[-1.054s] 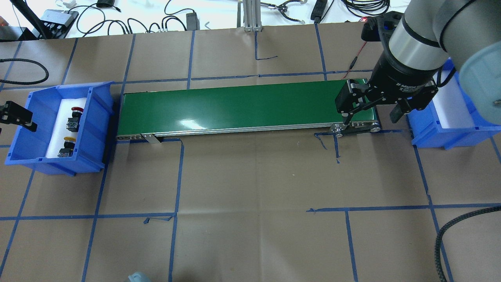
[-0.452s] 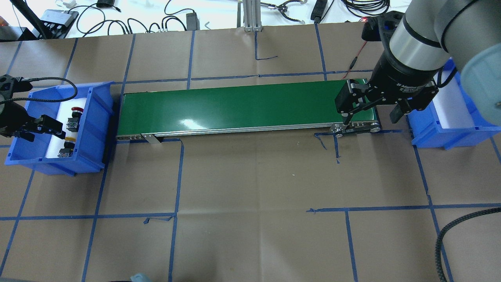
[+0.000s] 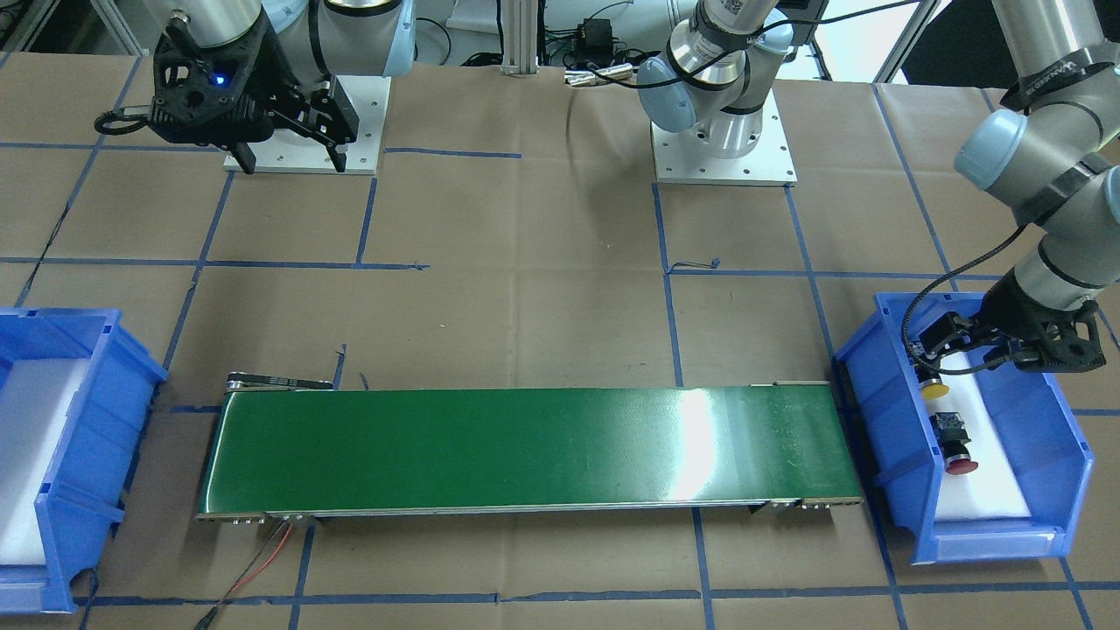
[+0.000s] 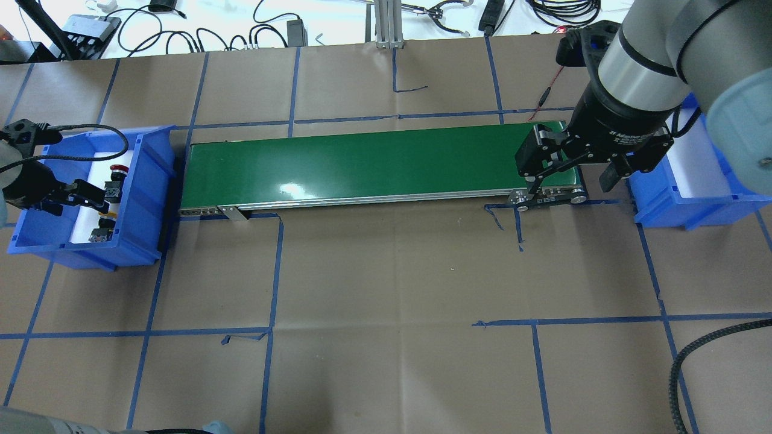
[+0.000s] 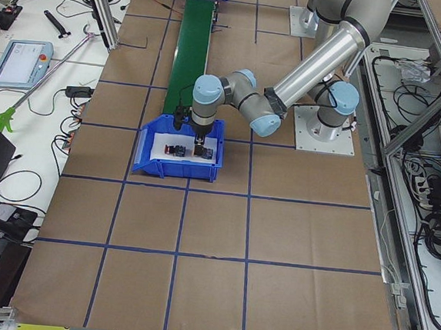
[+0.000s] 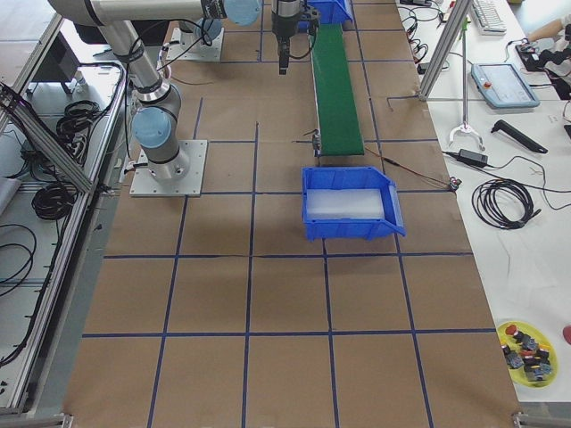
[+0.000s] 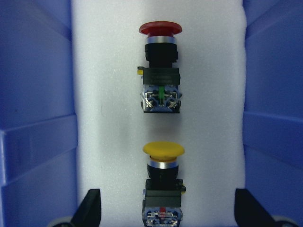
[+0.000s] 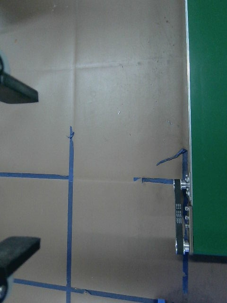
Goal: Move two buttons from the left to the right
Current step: 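Lower the left gripper into the bin onto the yellow-capped button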
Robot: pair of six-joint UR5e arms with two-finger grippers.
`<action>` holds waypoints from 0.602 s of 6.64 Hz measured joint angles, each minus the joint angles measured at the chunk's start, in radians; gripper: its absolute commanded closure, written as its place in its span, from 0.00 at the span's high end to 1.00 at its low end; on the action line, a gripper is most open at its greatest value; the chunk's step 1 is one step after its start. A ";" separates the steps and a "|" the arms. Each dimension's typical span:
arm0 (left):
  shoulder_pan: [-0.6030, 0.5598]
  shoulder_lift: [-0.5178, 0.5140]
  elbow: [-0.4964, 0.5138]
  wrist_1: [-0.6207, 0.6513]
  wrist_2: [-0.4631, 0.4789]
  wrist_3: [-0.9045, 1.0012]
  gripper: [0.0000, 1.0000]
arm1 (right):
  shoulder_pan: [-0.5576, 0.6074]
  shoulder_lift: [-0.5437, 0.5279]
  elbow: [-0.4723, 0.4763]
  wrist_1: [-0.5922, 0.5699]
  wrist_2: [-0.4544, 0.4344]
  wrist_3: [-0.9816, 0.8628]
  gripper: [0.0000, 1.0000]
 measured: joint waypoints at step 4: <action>-0.005 -0.064 -0.033 0.068 0.003 -0.001 0.98 | 0.000 -0.007 -0.010 0.000 0.004 0.009 1.00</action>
